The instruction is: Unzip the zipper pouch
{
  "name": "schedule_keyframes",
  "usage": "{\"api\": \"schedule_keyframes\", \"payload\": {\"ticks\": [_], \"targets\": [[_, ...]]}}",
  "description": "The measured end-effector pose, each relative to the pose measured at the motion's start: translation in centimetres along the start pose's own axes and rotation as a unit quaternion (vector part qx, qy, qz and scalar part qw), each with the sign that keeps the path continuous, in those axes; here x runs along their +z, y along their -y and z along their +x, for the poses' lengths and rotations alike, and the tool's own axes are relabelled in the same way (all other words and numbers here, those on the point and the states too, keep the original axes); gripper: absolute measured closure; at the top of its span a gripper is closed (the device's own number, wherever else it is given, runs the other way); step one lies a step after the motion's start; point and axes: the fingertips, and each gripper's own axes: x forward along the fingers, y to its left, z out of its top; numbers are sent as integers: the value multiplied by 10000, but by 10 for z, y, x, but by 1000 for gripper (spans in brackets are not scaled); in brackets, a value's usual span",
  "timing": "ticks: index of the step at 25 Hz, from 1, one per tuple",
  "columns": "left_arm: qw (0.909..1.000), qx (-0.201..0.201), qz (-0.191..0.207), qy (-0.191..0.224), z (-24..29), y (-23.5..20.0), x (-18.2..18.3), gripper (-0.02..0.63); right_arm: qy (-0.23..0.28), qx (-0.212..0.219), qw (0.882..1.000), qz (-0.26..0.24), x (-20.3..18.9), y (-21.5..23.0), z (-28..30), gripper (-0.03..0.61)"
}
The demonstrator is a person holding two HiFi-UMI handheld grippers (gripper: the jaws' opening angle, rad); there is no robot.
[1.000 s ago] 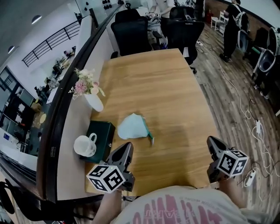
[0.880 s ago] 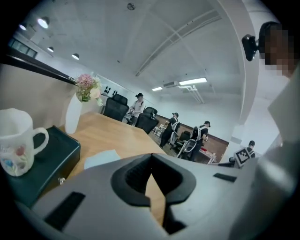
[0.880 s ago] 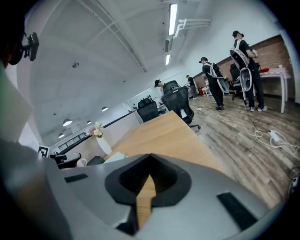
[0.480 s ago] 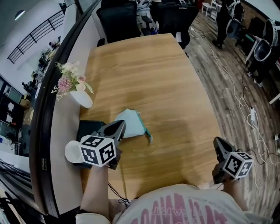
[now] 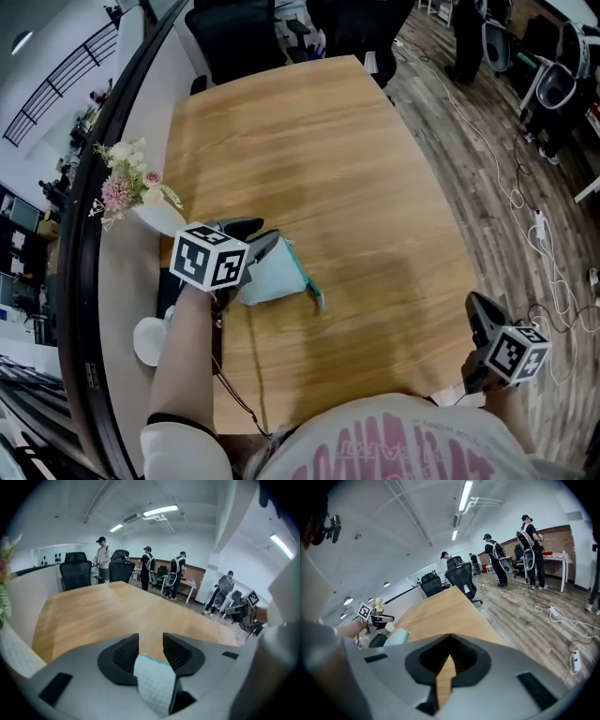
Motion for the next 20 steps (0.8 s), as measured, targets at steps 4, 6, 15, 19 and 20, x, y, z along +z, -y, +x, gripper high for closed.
{"api": "schedule_keyframes", "payload": {"ticks": [4, 6, 15, 19, 20], "targets": [[9972, -428, -262, -551, 29, -13, -13, 411, -132, -100, 9999, 18, -7, 6, 0, 581], [9943, -558, -259, -873, 42, -16, -24, 401, -183, -152, 9997, 42, -11, 8, 0, 581], [9607, -399, 598, -2681, 81, -28, -86, 369, -320, -317, 9988, 170, -24, 17, 0, 581], [9645, -329, 517, -2567, 84, -19, -88, 459, -345, -223, 9990, 162, -23, 14, 5, 581], [9669, -293, 492, -2488, 83, -17, -87, 474, -347, -187, 9991, 154, -22, 14, 6, 581]]}}
